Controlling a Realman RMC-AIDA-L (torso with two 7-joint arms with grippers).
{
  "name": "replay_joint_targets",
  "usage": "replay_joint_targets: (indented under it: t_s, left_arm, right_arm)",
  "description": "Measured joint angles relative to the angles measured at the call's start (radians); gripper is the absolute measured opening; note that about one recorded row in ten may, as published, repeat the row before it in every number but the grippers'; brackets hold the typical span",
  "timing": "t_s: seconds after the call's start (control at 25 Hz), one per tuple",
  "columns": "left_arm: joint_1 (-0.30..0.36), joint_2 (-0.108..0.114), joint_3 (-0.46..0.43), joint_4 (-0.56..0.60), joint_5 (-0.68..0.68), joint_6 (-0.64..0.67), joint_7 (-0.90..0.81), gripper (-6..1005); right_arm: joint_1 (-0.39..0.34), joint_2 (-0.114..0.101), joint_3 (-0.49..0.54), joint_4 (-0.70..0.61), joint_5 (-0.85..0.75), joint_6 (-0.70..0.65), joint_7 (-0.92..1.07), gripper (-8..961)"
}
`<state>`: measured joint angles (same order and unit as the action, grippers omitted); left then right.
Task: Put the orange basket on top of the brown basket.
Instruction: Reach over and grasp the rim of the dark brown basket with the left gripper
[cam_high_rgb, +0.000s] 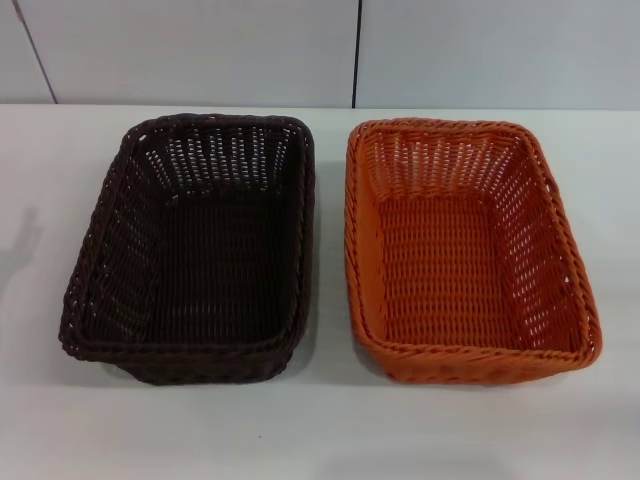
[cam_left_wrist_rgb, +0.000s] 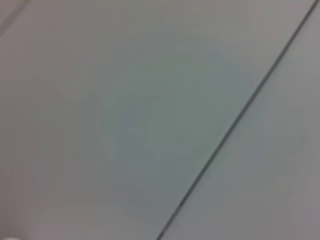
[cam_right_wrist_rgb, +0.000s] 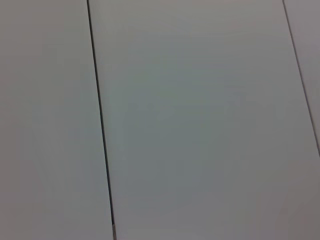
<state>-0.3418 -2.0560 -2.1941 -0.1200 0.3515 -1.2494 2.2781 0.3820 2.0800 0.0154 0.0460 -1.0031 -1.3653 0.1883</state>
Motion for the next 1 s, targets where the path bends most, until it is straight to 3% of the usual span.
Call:
replay_joint_targets:
  t_s: [0.08, 0.12, 0.24, 0.28, 0.32, 0.36, 0.4, 0.48, 0.52, 0.56, 0.68, 0.72, 0.76, 0.8, 0.88, 0.92, 0.96, 1.0]
  left_arm:
    - [0.008, 0.004, 0.043, -0.047, 0.004, 0.037, -0.042, 842]
    - [0.026, 0.007, 0.101, -0.135, 0.006, 0.084, -0.095, 841]
    - [0.039, 0.049, 0.189, -0.263, 0.053, 0.177, -0.255, 838]
    - [0.038, 0.078, 0.219, -0.305, 0.098, 0.219, -0.347, 837]
    - [0.038, 0.078, 0.219, -0.305, 0.098, 0.219, -0.347, 836]
    - [0.019, 0.134, 0.243, -0.354, 0.218, 0.256, -0.501, 835]
    - [0.006, 0.166, 0.248, -0.375, 0.293, 0.258, -0.594, 834]
    - [-0.015, 0.215, 0.251, -0.402, 0.419, 0.244, -0.73, 833]
    - [-0.015, 0.215, 0.251, -0.402, 0.419, 0.244, -0.73, 832]
    - [-0.044, 0.28, 0.247, -0.446, 0.595, 0.189, -0.904, 831]
    - [-0.062, 0.34, 0.238, -0.557, 0.823, 0.123, -1.131, 828]
    - [-0.062, 0.34, 0.238, -0.557, 0.823, 0.123, -1.131, 827]
    - [-0.063, 0.359, 0.233, -0.652, 0.965, 0.111, -1.253, 826]
    - [-0.063, 0.359, 0.233, -0.652, 0.965, 0.111, -1.253, 825]
    - [-0.07, 0.371, 0.206, -0.817, 1.252, 0.055, -1.461, 823]
    - [-0.07, 0.371, 0.206, -0.817, 1.252, 0.055, -1.461, 822]
    - [-0.084, 0.347, 0.162, -0.928, 1.45, -0.024, -1.581, 821]
    - [-0.092, 0.325, 0.134, -0.977, 1.542, -0.062, -1.626, 820]
  right_arm:
    - [0.0, 0.0, 0.0, 0.0, 0.0, 0.0, 0.004, 729]
    - [-0.001, 0.0, 0.0, 0.0, 0.0, 0.0, 0.007, 729]
    - [-0.006, 0.0, 0.0, 0.0, 0.0, 0.0, 0.013, 729]
    - [-0.006, 0.0, 0.0, 0.0, 0.0, 0.0, 0.013, 729]
    - [-0.007, 0.0, 0.0, 0.0, 0.0, 0.0, 0.014, 729]
    - [-0.008, 0.0, 0.0, 0.0, 0.0, 0.0, 0.014, 729]
    - [-0.008, 0.0, 0.0, 0.0, 0.0, 0.0, 0.014, 730]
    - [-0.01, 0.0, 0.0, 0.0, 0.0, 0.0, 0.014, 730]
    - [-0.012, 0.0, 0.0, 0.0, 0.0, 0.0, 0.014, 730]
    - [-0.013, 0.0, 0.0, 0.0, 0.0, 0.0, 0.014, 730]
    - [-0.016, 0.0, 0.0, 0.0, 0.0, 0.0, 0.014, 730]
    - [-0.017, 0.0, 0.0, 0.0, 0.0, 0.0, 0.014, 730]
    - [-0.017, -0.001, 0.0, -0.001, 0.0, 0.0, 0.014, 730]
    - [-0.018, -0.001, 0.0, -0.001, 0.0, 0.0, 0.014, 730]
    - [-0.018, -0.001, 0.0, -0.003, 0.0, 0.0, 0.014, 730]
    - [-0.019, -0.002, 0.0, -0.003, 0.0, 0.0, 0.014, 730]
    - [-0.019, -0.002, 0.0, -0.004, 0.0, 0.0, 0.014, 730]
    - [-0.019, -0.002, 0.0, -0.005, 0.0, 0.0, 0.014, 730]
